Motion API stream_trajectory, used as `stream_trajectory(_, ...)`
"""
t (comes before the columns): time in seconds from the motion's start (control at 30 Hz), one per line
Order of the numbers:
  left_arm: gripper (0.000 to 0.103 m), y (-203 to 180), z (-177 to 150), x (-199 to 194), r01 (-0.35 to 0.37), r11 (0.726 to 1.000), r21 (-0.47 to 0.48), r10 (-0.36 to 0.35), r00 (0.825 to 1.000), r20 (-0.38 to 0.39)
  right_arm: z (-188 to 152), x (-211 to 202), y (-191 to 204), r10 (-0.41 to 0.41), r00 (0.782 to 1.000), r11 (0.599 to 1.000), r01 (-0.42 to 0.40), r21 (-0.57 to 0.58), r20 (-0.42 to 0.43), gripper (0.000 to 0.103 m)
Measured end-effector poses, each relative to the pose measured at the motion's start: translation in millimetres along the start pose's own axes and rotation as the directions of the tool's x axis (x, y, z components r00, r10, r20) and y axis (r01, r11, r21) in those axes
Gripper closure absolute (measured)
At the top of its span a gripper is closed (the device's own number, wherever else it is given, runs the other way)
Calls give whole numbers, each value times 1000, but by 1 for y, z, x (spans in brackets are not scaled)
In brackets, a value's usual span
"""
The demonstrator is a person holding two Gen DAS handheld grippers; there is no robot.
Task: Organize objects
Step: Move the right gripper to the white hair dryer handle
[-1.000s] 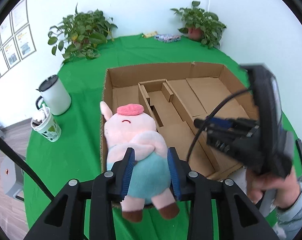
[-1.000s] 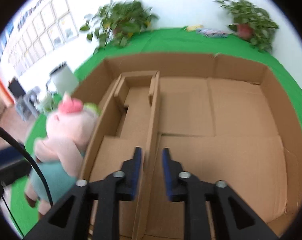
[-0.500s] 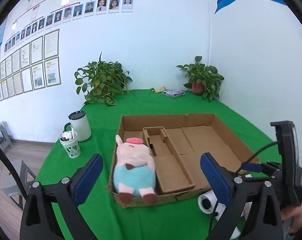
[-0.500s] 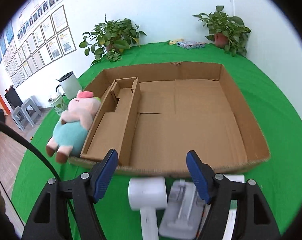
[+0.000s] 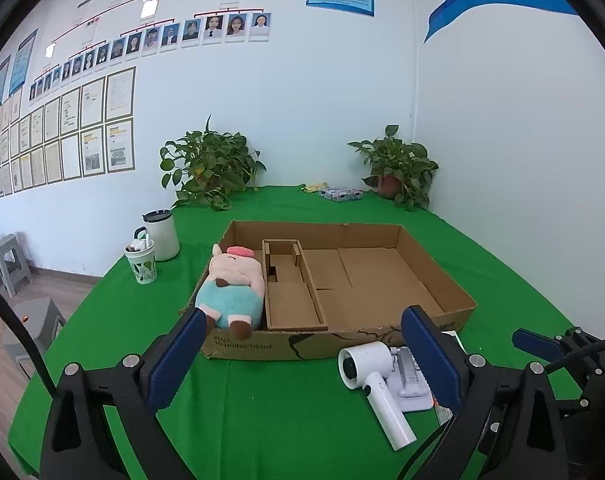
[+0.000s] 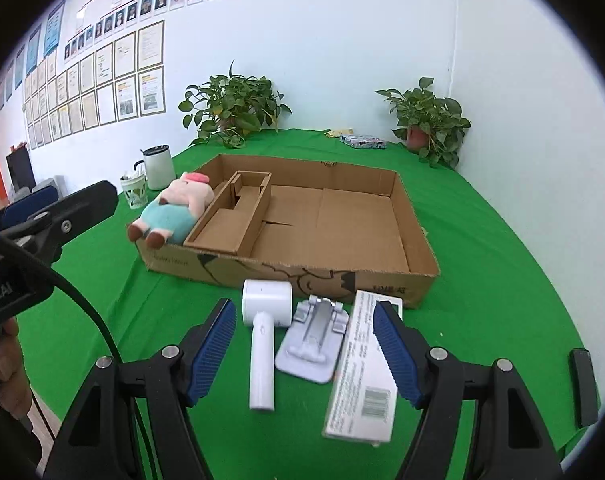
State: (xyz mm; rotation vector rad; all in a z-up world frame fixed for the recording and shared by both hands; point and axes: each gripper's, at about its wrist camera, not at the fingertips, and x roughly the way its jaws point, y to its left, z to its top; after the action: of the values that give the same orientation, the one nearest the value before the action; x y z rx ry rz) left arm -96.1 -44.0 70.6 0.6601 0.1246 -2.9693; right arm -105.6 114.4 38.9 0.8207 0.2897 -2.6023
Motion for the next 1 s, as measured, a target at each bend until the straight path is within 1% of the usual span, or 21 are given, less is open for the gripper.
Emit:
stream_trajectory(0.2,5,-13,-16,-30,-37,999,6,37,999,-6,-11,-12,0,4,1000,1000,-4,-1,10,32)
stream_trajectory(0.33,5,-16,-22,-38,-57,998,9,57,998,0,-19,-15,0,-1,1000,1000,1,7,0,32)
stream_trajectory(0.43,5,-17,-28,-39,-67,997,25,68,998,-11,-25,-17,3,-11,1000,1000,11,14,-2,32)
stream_trajectory(0.6,5,-4,-34,-37,-27,1000,5,27,1000,-14,-30,-17,9,-32,999,999,32,22,-16,32)
stream_trajectory(0.7,5,7,-36,-31,-24,1000,-6,24,999,-22,-31,-16,13,-52,998,999,52,15,-25,32)
stream_trajectory(0.87,5,28,-38,-13,3,999,-52,-6,998,-59,-34,-16,17,-50,999,999,51,6,-19,32)
stream_trajectory(0.9,5,30,-40,-8,16,998,-61,-20,997,-69,-35,-16,16,-43,999,999,43,9,-20,32)
stream_trajectory(1.0,5,37,-42,7,86,992,-89,-94,991,-100,-39,-16,11,1,1000,1000,-1,20,-23,32)
